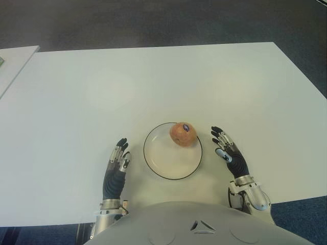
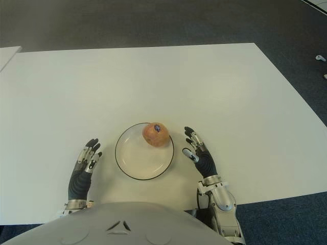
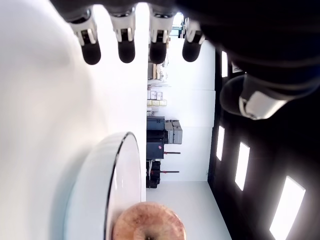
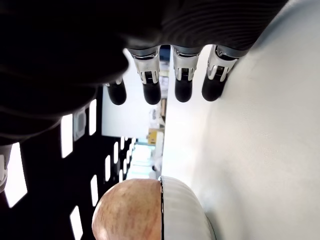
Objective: Put the apples into the plate.
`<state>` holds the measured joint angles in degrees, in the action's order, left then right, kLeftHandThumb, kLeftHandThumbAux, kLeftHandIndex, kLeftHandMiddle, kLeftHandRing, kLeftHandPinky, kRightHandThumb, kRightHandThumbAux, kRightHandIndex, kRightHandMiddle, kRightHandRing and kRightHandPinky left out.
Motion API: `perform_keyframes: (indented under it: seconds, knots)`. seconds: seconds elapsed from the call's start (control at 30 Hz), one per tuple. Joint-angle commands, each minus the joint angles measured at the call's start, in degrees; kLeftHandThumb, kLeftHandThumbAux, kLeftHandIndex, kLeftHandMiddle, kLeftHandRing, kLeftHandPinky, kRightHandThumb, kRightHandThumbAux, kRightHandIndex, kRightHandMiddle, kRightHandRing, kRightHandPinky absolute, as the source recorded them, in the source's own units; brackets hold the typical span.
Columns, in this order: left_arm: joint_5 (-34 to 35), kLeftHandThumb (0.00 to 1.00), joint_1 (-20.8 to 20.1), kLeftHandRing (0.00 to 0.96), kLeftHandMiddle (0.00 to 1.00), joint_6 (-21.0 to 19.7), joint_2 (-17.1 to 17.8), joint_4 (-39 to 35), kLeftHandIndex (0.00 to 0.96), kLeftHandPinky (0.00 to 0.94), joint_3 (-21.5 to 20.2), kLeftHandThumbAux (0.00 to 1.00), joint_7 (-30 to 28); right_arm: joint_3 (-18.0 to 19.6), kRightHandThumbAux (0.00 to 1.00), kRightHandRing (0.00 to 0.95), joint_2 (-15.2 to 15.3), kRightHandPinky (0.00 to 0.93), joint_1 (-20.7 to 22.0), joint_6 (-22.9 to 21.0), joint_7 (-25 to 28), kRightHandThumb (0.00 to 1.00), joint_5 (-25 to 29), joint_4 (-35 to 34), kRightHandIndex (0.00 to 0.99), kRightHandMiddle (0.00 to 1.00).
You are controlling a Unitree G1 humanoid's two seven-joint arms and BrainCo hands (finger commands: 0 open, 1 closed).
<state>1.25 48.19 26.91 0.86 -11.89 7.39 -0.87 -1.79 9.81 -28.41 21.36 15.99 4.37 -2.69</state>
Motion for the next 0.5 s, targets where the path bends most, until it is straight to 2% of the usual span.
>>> perform_keyframes:
  seconds: [0.03,0.5]
  knots:
    - [0.61,0.005,-0.09,0.000,0.000,-0.75,0.65,-0.14,0.000,0.000,-0.41,0.403,-0.92,-1.27,0.406,0.000,-0.93,0.000,-0.08,-4.33,1.08,0.057,2.14,0.68,0.000,0.000]
    - [2.74,0.014,-0.29,0.000,0.000,-0.68,0.74,-0.65,0.000,0.000,-0.88,0.421,-1.54,-1.60,0.460,0.000,-4.17,0.000,0.75,-2.98,-0.27,0.082,3.24,4.04,0.000,0.000]
